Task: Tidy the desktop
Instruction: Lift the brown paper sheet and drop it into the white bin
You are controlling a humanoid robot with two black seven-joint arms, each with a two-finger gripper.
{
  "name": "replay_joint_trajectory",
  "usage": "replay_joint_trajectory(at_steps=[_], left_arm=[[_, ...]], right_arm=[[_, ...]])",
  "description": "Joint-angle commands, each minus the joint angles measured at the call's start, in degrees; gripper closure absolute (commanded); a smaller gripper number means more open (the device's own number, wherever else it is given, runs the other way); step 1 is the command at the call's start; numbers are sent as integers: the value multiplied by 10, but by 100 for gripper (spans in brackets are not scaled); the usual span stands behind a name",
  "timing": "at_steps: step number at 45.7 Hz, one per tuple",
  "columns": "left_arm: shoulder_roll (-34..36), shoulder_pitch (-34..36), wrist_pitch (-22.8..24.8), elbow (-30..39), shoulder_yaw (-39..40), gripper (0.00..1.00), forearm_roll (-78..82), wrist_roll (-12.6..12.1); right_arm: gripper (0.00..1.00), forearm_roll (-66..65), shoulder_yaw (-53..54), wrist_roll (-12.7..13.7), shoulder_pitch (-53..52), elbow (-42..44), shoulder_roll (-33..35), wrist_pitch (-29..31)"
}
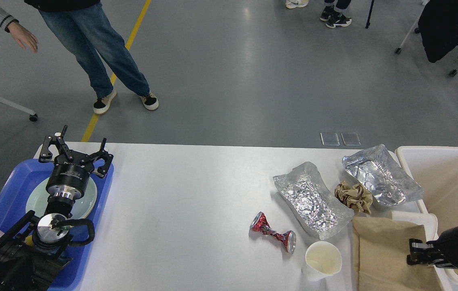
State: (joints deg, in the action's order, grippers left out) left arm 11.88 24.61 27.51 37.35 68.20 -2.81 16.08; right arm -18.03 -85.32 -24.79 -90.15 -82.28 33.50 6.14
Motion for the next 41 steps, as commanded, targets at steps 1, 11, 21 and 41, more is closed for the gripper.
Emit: replay_joint_trajectory(at_steps=[1, 11, 21, 41], left_arm=[[0, 0, 0, 0, 0, 4, 0, 0], [0, 0, 0, 0, 0, 4, 0, 0], [0, 0, 0, 0, 0, 4, 0, 0], [0, 0, 0, 0, 0, 4, 0, 0]], right_arm=[[100, 1, -30, 0, -97, -23, 17, 60], [100, 8, -82, 4, -291, -28, 24, 241], [100, 24, -106, 8, -407, -28, 19, 333], [100, 178, -204, 154, -441, 14, 41, 232]])
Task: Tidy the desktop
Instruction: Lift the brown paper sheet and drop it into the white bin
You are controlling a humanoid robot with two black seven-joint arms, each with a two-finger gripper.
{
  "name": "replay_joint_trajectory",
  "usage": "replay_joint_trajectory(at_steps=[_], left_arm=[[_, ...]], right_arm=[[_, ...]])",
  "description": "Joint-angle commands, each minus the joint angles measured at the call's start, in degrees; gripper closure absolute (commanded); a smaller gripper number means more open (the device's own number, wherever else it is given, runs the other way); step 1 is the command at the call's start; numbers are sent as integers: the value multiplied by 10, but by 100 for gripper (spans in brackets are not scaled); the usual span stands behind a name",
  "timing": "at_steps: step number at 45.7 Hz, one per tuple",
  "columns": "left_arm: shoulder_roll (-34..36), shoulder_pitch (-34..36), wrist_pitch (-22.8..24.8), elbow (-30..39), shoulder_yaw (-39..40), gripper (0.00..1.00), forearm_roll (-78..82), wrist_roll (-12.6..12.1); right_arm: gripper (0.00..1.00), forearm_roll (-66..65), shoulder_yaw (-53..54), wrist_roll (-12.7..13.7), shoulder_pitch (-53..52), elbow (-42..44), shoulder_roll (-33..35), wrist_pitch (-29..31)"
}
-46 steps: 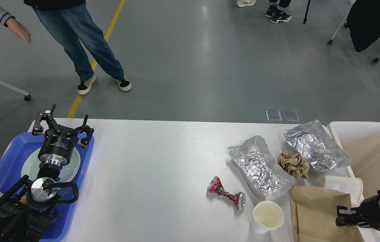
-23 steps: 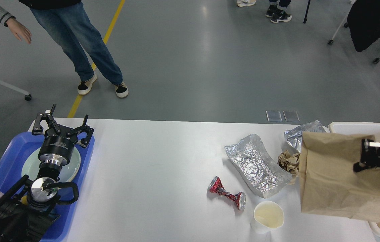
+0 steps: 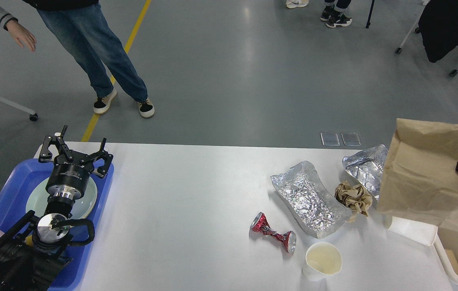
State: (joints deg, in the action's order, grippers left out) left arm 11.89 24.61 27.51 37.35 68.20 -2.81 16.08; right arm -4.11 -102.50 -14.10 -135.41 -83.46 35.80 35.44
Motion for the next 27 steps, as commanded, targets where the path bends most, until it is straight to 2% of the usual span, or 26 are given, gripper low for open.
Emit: replay_joint_trajectory(at_steps=[1, 4, 9, 15, 27], left_arm=[[0, 0, 0, 0, 0, 4, 0, 0], [0, 0, 0, 0, 0, 4, 0, 0], [0, 0, 0, 0, 0, 4, 0, 0], [0, 0, 0, 0, 0, 4, 0, 0], [0, 0, 0, 0, 0, 4, 0, 0]], right_arm=[[100, 45, -35, 53, 15, 36, 25, -72], [100, 59, -29, 66, 44, 79, 58, -99], [100, 64, -2, 70, 137, 168, 87, -128], [100, 91, 65, 69, 314, 292, 96, -176], [100, 159, 266, 70, 660, 522, 89, -287]])
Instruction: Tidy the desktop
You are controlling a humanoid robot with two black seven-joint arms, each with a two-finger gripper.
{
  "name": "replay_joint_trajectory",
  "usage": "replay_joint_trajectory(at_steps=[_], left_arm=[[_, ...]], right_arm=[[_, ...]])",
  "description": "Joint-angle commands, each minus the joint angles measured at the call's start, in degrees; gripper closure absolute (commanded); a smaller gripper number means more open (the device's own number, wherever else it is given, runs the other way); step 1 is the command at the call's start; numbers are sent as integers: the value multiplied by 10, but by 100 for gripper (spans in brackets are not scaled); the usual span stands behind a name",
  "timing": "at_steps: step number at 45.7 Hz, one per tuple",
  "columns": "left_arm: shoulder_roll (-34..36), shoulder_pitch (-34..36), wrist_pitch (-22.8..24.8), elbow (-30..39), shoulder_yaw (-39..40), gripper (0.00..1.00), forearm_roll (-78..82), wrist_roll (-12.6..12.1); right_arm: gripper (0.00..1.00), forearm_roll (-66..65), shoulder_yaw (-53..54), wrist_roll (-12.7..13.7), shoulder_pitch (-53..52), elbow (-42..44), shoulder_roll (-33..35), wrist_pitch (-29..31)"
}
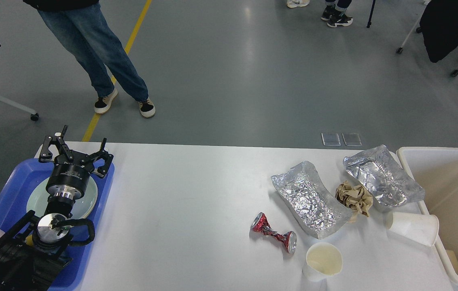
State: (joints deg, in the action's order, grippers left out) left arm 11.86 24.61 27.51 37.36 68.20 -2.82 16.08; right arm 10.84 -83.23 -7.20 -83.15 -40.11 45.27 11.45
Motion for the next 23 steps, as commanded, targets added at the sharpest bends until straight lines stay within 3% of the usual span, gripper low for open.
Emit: replay_joint_trajectory(at_steps=[1, 13, 23], left_arm=[[0, 0, 0, 0, 0, 4, 0, 0], [0, 0, 0, 0, 0, 4, 0, 0], [1, 0, 0, 0, 0, 4, 0, 0]], right_arm=[[100, 9, 85, 1, 163, 106, -9, -54], [100, 9, 218, 25, 387, 289, -93, -95], [100, 10, 267, 45, 484, 325, -148, -187]])
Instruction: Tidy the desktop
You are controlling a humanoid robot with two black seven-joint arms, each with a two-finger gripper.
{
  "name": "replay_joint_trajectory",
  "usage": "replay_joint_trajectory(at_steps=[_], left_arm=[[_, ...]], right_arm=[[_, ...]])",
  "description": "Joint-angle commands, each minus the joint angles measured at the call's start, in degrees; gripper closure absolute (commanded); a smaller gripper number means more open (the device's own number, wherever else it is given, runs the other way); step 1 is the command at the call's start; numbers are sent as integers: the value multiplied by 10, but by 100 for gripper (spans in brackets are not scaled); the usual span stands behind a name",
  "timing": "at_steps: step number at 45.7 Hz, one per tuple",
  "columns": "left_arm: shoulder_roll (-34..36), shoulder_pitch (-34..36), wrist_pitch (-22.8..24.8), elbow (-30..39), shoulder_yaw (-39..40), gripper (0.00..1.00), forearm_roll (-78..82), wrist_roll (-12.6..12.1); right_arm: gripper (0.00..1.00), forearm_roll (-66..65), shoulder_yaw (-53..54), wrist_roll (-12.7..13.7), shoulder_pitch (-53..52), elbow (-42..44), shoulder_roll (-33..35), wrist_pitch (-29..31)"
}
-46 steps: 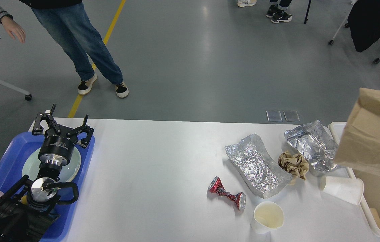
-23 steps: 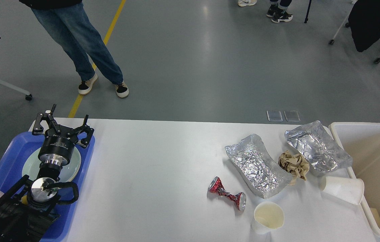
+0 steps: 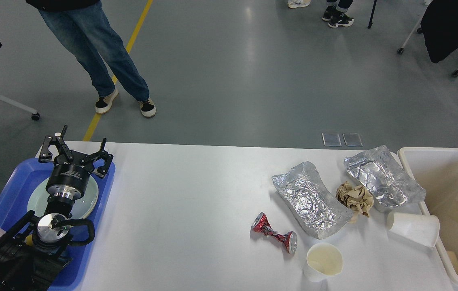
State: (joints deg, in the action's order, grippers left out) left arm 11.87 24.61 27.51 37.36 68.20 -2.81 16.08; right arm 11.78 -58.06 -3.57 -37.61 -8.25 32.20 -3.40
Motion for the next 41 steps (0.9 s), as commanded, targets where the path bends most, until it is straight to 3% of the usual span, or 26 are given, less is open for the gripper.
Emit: replay_joint_trajectory(at_steps=[1, 16, 21, 26, 41], left_arm=[[1, 0, 0, 0, 0, 4, 0, 0], [1, 0, 0, 0, 0, 4, 0, 0], [1, 0, 0, 0, 0, 4, 0, 0], [0, 0, 0, 0, 0, 4, 0, 0], [1, 0, 0, 0, 0, 4, 0, 0]], right_arm=[[100, 1, 17, 8, 31, 6, -19, -41], [100, 0, 30, 8, 47, 5, -28, -46], [65, 0, 30, 8, 49, 5, -33, -47], [1, -1, 28, 8, 55, 6, -43, -69], [0, -2, 29, 5, 52, -2, -44, -90]])
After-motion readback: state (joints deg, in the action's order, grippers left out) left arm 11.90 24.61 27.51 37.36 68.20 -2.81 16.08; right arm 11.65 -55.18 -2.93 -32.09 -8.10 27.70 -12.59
